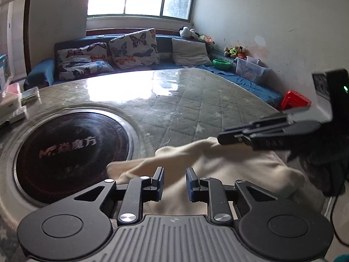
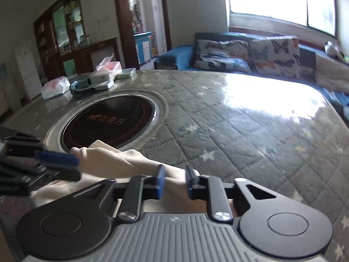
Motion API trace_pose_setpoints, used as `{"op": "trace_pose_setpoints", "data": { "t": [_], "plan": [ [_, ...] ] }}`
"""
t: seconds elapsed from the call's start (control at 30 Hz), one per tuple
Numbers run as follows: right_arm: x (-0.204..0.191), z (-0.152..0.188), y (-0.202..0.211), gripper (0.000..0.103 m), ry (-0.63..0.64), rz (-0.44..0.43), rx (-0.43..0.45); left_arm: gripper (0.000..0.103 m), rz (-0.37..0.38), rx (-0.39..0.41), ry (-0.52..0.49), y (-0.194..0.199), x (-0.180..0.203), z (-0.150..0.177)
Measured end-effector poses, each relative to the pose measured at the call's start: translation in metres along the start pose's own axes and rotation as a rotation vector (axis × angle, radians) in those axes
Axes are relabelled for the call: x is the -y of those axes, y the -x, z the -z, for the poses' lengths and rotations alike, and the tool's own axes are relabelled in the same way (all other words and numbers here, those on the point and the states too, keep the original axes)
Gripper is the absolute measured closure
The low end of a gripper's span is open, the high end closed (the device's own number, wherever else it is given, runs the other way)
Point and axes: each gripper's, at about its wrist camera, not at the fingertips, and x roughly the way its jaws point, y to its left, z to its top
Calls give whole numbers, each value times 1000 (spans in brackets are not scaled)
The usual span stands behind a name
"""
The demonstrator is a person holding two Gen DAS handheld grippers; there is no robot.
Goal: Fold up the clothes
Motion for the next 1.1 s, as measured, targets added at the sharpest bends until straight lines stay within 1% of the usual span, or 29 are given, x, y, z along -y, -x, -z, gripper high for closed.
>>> {"op": "trace_pose_setpoints", "data": {
  "t": [0.07, 0.13, 0.2, 0.3, 0.37, 0.43, 0.5, 0.57, 0.63, 0.7, 0.8, 0.93, 1.07, 1.1],
  "plan": [
    [5, 2, -2, 93, -14, 14, -10, 80, -8, -27, -13, -19, 3, -6],
    [7, 1, -5, 94, -11, 16, -12, 81, -40, -69, -13, -41, 4, -10],
    [5, 0, -7, 94, -1, 12, -10, 81, -54, -71, 2, -51, 2, -13],
    [3, -3, -11, 94, 14, 6, -7, 82, -81, -68, -1, -51, 4, -13],
    [2, -4, -13, 94, 24, 2, -5, 81, -81, -47, -23, -45, 9, -14],
    [1, -6, -15, 94, 35, -1, -2, 81, -73, -31, -22, -44, 12, -17],
    [-1, -7, -20, 94, 44, -5, -7, 81, -72, -36, -7, -48, 13, -21],
    [-5, -6, -32, 93, 48, -1, -39, 81, -81, -53, 0, -56, 12, -23],
    [-7, -5, -38, 93, 56, 6, -38, 81, -87, -57, -4, -58, 12, -24],
    [-6, -8, -32, 93, 50, 8, -26, 81, -85, -55, 4, -57, 12, -25],
    [-1, -6, -18, 93, 32, 13, 0, 79, -69, -26, 3, -53, 14, -25],
    [8, 6, -16, 95, 45, 36, -55, 77, -79, -38, -22, -62, 19, -24],
    [15, 15, 10, 94, 17, 46, -6, 69, -73, -13, -35, -51, 22, -21],
    [16, 18, 18, 94, 18, 46, 0, 65, -73, -8, -37, -47, 23, -19]
  ]
}}
